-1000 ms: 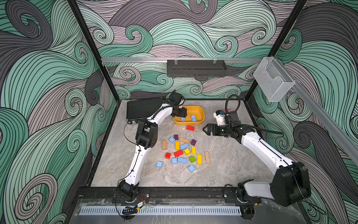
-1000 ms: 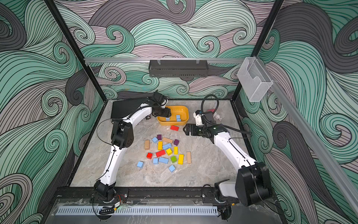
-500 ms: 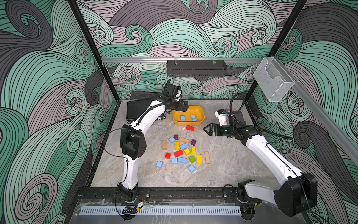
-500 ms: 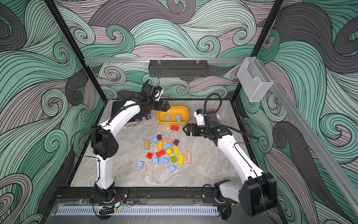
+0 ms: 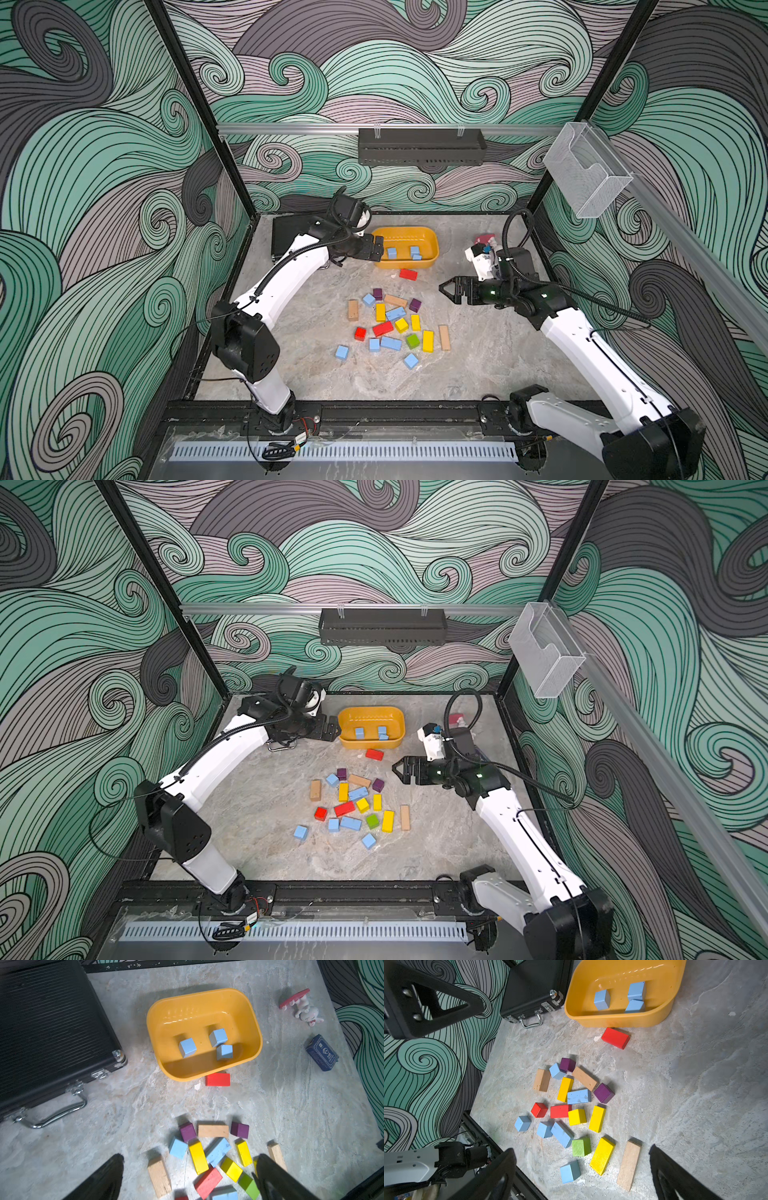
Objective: Pick out the blue building blocks
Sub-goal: Place the building block in the storage box, then pick up the building block from the center of the board.
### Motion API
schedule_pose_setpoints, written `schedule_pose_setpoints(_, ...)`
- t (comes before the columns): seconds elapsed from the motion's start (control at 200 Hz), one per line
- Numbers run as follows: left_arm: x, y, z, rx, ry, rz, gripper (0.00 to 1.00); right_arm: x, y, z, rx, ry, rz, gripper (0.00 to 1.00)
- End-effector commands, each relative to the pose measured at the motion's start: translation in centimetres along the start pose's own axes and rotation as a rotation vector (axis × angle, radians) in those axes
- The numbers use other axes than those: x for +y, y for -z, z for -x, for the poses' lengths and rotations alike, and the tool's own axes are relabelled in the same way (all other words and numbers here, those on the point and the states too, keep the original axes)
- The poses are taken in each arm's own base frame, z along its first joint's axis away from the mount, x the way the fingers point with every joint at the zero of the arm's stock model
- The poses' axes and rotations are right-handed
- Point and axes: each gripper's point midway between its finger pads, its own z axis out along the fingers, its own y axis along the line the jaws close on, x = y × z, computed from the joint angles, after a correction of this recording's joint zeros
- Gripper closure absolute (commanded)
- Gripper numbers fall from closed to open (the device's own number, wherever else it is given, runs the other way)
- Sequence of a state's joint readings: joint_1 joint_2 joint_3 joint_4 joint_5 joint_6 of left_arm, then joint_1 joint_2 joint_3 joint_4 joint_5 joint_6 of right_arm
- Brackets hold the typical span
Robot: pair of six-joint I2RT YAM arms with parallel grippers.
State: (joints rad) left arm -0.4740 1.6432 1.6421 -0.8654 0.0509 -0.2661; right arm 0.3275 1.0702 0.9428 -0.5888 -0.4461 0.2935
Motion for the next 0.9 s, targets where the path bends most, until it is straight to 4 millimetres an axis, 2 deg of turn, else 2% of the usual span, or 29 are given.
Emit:
schedule_pose_setpoints(0.0,1.0,2.3,-3.3,0.065,0.038,0.052,0.01,0.9,-0.1,-2.0,0.056,-0.005,0.033,0.00)
schedule_pose_setpoints(0.185,2.0,3.6,-7.4,0.114,0.094,0.064,0.01,2.5,-0.2,-3.6,0.094,0.036,0.076,0.01)
schedule_pose_setpoints(0.215,2.3,3.3,-8.4,0.143,0.107,0.077,0.01,2.8,-0.3,-3.8,0.098,0.043,0.085,0.01)
schedule_pose_setpoints(0.23,2.2,4.1,-8.5,0.126,0.109,0.072,0.01,2.8,-0.3,-4.0,0.101,0.045,0.087,0.00)
schedule_pose_setpoints(0.26,2.4,4.3,-9.1,0.137,0.124,0.075,0.01,3.1,-0.3,-4.2,0.107,0.049,0.092,0.00)
schedule_pose_setpoints(0.445,3.0,4.6,-13.6,0.244,0.203,0.086,0.01,4.2,-0.8,-5.2,0.096,0.066,0.134,0.00)
schedule_pose_setpoints(0.605,3.0,4.4,-16.8,0.299,0.261,0.085,0.01,4.5,-0.7,-5.4,0.013,0.073,0.163,0.00)
schedule_pose_setpoints(0.726,2.8,3.9,-19.2,0.348,0.308,0.076,0.02,3.9,-0.6,-5.6,-0.057,0.048,0.160,0.00)
schedule_pose_setpoints(0.751,2.9,3.8,-19.6,0.356,0.314,0.080,0.02,4.1,-0.5,-5.1,-0.088,0.051,0.168,0.01)
schedule_pose_setpoints(0.891,3.0,3.0,-22.3,0.417,0.340,0.097,0.02,3.7,-0.6,-5.6,-0.079,0.056,0.154,0.00)
